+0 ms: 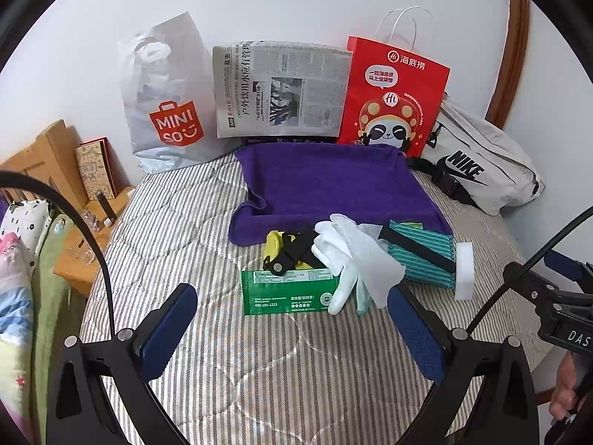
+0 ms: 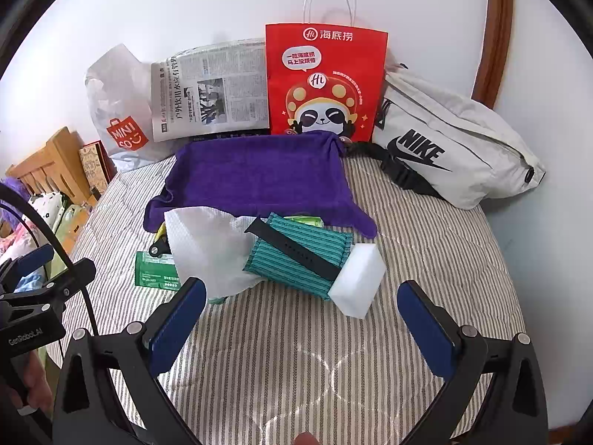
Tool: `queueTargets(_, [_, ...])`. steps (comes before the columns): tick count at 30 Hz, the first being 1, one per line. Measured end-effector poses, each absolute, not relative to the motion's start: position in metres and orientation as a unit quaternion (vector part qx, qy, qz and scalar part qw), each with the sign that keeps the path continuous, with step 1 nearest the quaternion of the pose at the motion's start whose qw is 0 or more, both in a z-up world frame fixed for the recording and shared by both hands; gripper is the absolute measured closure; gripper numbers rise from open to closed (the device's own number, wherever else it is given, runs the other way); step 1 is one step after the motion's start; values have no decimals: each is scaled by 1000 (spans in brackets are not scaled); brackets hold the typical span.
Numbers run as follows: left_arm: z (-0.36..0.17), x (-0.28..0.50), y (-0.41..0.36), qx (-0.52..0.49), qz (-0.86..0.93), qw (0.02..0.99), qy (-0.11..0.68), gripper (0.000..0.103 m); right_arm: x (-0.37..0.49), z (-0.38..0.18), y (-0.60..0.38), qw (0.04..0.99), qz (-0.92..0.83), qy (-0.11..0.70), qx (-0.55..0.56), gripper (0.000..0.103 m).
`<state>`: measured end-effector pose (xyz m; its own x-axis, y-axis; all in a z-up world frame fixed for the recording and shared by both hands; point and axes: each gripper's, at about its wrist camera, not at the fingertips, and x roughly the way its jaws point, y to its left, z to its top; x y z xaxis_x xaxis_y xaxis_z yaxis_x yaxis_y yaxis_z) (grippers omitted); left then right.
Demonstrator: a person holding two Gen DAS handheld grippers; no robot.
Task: Organize soft objects
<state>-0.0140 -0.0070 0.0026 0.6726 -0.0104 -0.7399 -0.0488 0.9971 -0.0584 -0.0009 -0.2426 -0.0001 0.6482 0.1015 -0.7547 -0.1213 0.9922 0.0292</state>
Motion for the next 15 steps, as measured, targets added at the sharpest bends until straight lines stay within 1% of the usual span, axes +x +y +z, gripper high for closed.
queueTargets(15, [6, -12, -6, -29, 9, 910, 413, 0, -1, 2, -245, 909, 62, 413, -7, 1])
